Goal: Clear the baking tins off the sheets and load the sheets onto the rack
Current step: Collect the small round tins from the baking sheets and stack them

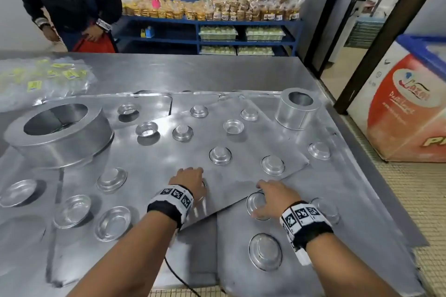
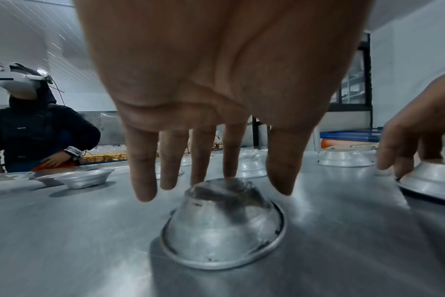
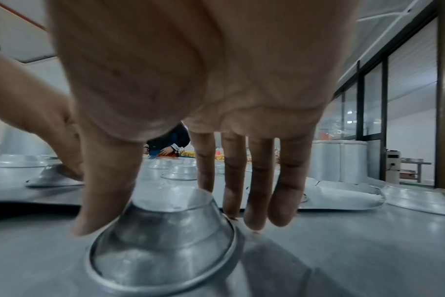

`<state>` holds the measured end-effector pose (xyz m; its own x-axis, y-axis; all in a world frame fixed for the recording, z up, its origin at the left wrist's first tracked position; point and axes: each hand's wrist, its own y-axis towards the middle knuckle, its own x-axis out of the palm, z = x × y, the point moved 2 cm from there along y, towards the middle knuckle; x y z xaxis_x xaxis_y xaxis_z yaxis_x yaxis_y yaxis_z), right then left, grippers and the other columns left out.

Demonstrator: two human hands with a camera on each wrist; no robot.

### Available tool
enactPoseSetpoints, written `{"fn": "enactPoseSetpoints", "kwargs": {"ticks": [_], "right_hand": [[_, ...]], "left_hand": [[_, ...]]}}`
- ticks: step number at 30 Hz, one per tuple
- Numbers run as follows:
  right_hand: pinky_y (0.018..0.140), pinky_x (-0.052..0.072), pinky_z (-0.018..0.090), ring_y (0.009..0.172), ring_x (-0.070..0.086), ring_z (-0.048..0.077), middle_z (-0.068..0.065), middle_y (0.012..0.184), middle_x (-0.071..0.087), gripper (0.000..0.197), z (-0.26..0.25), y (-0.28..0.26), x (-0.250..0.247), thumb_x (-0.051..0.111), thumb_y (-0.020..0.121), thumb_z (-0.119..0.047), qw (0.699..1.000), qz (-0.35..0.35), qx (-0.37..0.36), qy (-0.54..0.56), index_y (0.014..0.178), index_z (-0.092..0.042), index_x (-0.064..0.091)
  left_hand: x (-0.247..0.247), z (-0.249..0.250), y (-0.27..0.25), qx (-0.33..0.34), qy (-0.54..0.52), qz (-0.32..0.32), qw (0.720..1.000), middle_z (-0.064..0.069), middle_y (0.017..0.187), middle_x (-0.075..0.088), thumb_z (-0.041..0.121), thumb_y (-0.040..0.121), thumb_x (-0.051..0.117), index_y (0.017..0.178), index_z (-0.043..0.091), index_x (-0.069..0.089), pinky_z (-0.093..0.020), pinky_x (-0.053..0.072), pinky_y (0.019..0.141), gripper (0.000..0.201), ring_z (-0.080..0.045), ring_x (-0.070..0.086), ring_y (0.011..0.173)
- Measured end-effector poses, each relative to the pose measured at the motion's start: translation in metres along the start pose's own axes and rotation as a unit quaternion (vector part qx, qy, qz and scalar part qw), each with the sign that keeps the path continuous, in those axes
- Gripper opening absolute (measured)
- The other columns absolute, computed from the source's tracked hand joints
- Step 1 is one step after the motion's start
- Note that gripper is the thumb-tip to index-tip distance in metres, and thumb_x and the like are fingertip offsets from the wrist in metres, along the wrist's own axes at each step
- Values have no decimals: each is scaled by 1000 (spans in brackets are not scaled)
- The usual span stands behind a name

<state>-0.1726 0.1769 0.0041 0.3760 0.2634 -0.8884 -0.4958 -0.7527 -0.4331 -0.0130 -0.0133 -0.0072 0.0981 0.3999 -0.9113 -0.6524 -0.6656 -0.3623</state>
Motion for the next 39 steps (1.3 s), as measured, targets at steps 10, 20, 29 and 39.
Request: {"fn": "enactPoseSetpoints", "kwargs": {"ticks": [10,20,29,39], "right_hand": [[86,51,38,115,50,24,-1,121,47,80,-4,14,10,78,58,-59,999,-14,-4,-33,123,-26,45],[91,49,37,116,48,20,-4,118,46,76,-19,8,3,81,56,-55,998,20,50,43,120,-29,49],[81,46,29,98,52,17,-5,107,42,69,-55,-21,-14,83,56,-55,974,148,24,169,108,-30,45],[85,48,20,97,51,0,-12,110,41,62,-98,-53,-24,85,63,-44,928,276,-59,244,110,-29,47]], "left_hand": [[-5,10,3,-34,34,-11,999,-9,104,64,19,77,64,102,13,67,-37,58,80,26,-31,66,95],[-15,12,-12,48,57,-19,997,-6,103,59,32,78,61,100,14,61,-35,55,80,29,-30,62,96],[-28,-25,-21,139,-242,47,959,0,80,67,34,98,38,92,17,64,-28,48,70,32,-18,62,74],[8,-42,-33,121,-418,-19,900,1,92,70,5,91,52,102,19,67,-27,53,72,24,-17,66,88]]}}
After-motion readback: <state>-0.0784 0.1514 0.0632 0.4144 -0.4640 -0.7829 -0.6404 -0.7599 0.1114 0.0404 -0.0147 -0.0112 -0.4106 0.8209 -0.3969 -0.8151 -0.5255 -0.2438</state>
